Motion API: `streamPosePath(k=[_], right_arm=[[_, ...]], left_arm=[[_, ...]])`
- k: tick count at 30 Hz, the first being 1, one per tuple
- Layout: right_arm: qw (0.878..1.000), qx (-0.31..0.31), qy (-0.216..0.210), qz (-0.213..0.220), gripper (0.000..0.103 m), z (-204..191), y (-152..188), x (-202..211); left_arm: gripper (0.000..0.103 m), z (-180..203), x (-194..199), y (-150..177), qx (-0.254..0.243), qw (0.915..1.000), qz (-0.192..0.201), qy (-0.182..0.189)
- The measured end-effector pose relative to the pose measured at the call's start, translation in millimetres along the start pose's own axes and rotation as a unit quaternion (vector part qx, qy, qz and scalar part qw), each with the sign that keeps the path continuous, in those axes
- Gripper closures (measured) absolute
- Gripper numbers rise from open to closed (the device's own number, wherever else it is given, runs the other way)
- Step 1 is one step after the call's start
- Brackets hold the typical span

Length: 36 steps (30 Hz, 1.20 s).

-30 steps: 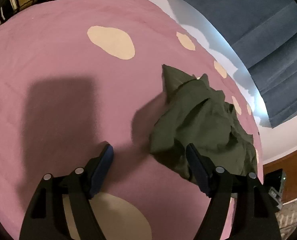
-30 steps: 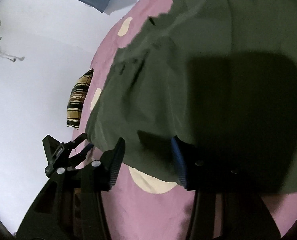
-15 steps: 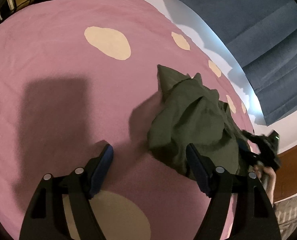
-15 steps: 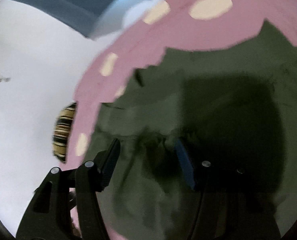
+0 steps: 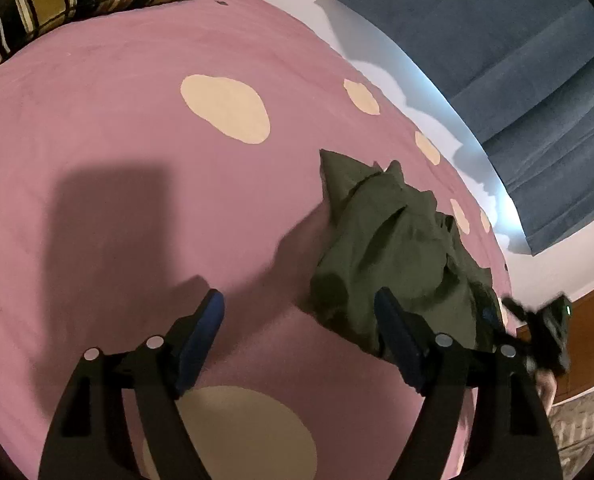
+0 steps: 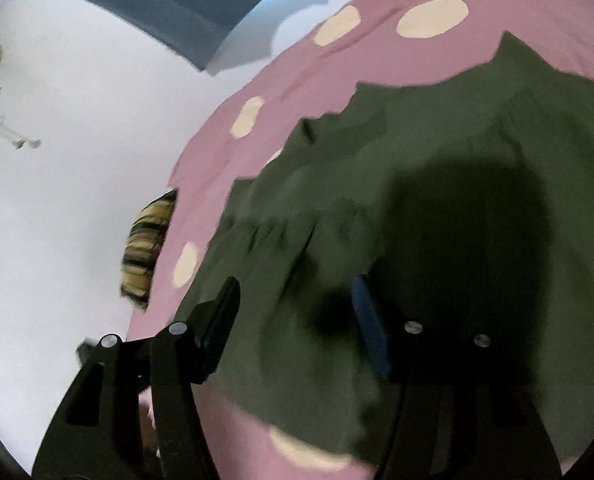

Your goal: Fold small clothes

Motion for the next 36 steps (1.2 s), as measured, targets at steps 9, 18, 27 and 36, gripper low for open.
streamPosePath(k=[9,18,27,36], right_arm=[[0.999,-0.015,0.014,-0.042,0.046,29.0,65.3,10.7],[1.0,0.007,0.01,-0.018,0.046,26.4,72.8,21.9],[1.0,0.005,0.002,-0.016,0.046,29.2,75.0,24.3],[1.0,0.014,-0.003,-0.01,0.045,24.4,74.7,19.5]], left_arm=[[0.024,13.9,-19.2,-22.2,-0.034,0.9992,-0.01,0.019],[0.023,35.4,-89.0,-38.8,-0.066,0.9882,-0.123,0.064],[0.017,34.7,-144.7,-42.6,0.045,0.9652,-0.217,0.138],[0.028,94.5,-148.6,-16.7,-0.141,0.9659,-0.211,0.052]])
Point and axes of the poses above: each gripper's, at about its wrist camera, not at the fingertips, and x roughly against the way its jaws point, z to its right, y to its underside, the point moved 2 cm from there along -x, roughly the way its jaws point, and after that the axes turned 12 degrees about z, right-handed, at the moved point
